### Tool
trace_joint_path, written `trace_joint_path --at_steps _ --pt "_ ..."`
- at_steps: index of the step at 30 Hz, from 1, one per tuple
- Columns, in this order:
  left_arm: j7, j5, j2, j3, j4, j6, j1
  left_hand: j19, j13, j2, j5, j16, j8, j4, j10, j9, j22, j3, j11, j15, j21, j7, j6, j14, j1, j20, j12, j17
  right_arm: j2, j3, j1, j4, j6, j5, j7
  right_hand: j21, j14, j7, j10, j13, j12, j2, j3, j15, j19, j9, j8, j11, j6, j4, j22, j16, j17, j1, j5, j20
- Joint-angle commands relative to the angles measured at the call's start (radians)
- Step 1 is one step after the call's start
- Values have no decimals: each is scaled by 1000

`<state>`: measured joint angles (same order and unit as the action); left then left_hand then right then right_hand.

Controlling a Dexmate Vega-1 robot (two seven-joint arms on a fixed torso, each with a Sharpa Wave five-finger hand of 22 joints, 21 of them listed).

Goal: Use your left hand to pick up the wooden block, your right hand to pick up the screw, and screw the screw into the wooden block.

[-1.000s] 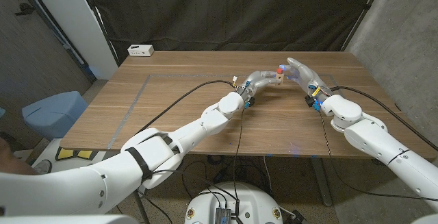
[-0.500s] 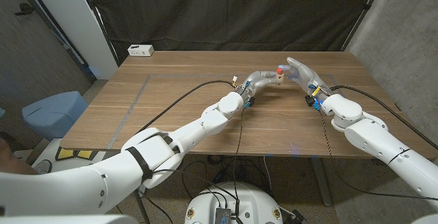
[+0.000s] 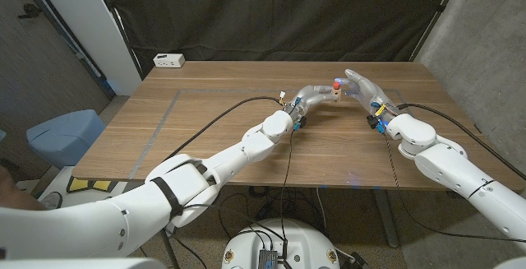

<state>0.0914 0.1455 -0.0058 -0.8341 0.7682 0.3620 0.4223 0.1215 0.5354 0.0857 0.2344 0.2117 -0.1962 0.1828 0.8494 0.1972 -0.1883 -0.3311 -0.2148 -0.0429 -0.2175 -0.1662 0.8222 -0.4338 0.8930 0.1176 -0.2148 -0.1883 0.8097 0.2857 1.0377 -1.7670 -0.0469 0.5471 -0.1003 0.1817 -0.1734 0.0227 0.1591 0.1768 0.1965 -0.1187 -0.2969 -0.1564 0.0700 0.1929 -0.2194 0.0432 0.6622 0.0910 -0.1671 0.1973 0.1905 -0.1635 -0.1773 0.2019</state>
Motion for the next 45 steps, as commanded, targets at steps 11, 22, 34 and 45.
trace_joint_path --at_steps 11,22,34,45 --pt "1 2 -2 1 -3 0 2 2 6 9 3 3 -5 -28 8 4 -3 -34 0 -49 -2 7 27 -9 -1 -7 -6 -2 7 -17 21 -20 14 9 -21 10 -61 0 -17 3 7 -6 -7 8 10 5 -8 3 29 2 -3 7 3 -2 -4 5" --pt "-2 5 -5 2 -16 5 -3 2 6 8 3 3 -5 -27 9 4 -3 -34 0 -50 -2 6 28 -10 0 -7 -7 -2 6 -18 24 -21 21 14 -26 10 -56 1 -24 3 7 -7 -9 9 14 5 -9 8 41 3 -3 8 2 -3 -4 5" --pt "-9 9 -13 3 -39 15 -11 2 6 9 3 3 -5 -28 9 4 -3 -34 0 -49 -2 7 28 -9 0 -7 -7 -2 11 -22 34 -31 28 18 -29 10 -51 0 -36 3 8 -8 -11 11 17 6 -10 9 54 3 -3 9 2 -4 -4 6" --pt "-17 11 -21 2 -62 27 -20 2 6 8 3 3 -5 -27 9 4 -3 -34 0 -49 -2 7 27 -10 0 -7 -7 -2 17 -31 49 -50 36 22 -42 10 -42 -6 -55 3 10 -10 -15 11 22 6 -17 13 84 4 -3 11 1 -5 -4 6"
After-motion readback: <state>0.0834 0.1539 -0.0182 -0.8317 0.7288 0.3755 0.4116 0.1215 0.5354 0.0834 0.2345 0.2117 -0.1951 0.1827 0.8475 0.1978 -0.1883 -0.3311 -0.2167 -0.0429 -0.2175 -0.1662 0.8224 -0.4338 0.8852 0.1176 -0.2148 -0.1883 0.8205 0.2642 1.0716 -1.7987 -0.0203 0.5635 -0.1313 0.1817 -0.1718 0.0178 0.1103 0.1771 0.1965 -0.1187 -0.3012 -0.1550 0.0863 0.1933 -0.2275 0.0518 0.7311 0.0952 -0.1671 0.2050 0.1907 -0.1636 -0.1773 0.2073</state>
